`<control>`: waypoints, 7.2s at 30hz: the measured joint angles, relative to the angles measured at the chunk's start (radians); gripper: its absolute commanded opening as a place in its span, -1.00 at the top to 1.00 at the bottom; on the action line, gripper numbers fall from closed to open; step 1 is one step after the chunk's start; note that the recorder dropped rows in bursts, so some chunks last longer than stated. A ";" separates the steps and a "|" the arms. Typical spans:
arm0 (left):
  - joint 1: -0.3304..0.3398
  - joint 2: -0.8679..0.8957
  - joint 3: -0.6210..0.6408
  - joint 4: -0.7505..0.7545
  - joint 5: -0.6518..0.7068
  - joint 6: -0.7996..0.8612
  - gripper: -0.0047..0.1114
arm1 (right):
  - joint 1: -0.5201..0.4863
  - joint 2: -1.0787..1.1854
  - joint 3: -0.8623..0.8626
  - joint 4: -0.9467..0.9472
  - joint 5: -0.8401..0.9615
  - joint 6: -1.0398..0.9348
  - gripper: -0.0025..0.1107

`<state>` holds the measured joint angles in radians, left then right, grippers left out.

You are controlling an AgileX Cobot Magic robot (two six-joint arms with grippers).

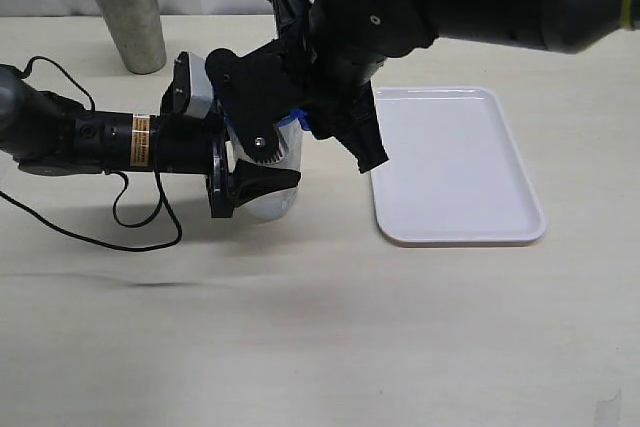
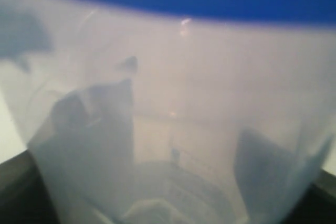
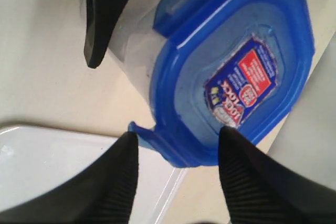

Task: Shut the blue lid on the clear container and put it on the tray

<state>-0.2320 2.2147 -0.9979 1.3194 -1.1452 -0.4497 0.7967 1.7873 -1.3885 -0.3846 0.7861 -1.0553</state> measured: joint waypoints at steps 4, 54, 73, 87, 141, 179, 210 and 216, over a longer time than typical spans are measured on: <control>0.000 0.000 0.000 -0.002 0.001 -0.007 0.92 | -0.004 -0.011 0.034 -0.012 -0.055 0.002 0.35; 0.022 0.000 0.000 0.005 -0.030 0.034 0.92 | -0.004 -0.167 0.261 0.100 -0.406 0.269 0.28; -0.047 -0.010 -0.087 0.262 -0.014 0.191 0.92 | -0.073 -0.061 -0.341 0.542 0.413 0.421 0.28; -0.075 -0.031 -0.127 0.395 -0.004 0.032 0.92 | -0.073 0.065 -0.381 0.369 0.378 0.169 0.28; 0.031 -0.030 -0.127 0.345 -0.027 -0.003 0.92 | -0.061 0.123 -0.344 0.423 0.369 -0.054 0.09; 0.007 0.041 -0.127 0.090 -0.007 -0.114 0.92 | -0.063 0.168 -0.344 0.197 0.142 0.779 0.87; 0.045 0.091 -0.127 0.076 -0.070 -0.096 -0.52 | -0.063 0.189 -0.356 0.211 0.164 0.783 0.87; 0.045 0.091 -0.127 0.095 -0.070 -0.075 -0.52 | -0.063 0.189 -0.356 0.211 0.164 0.783 0.87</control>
<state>-0.1869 2.3053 -1.1254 1.4142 -1.2147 -0.5242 0.7341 1.9759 -1.7449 -0.1738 0.9505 -0.2723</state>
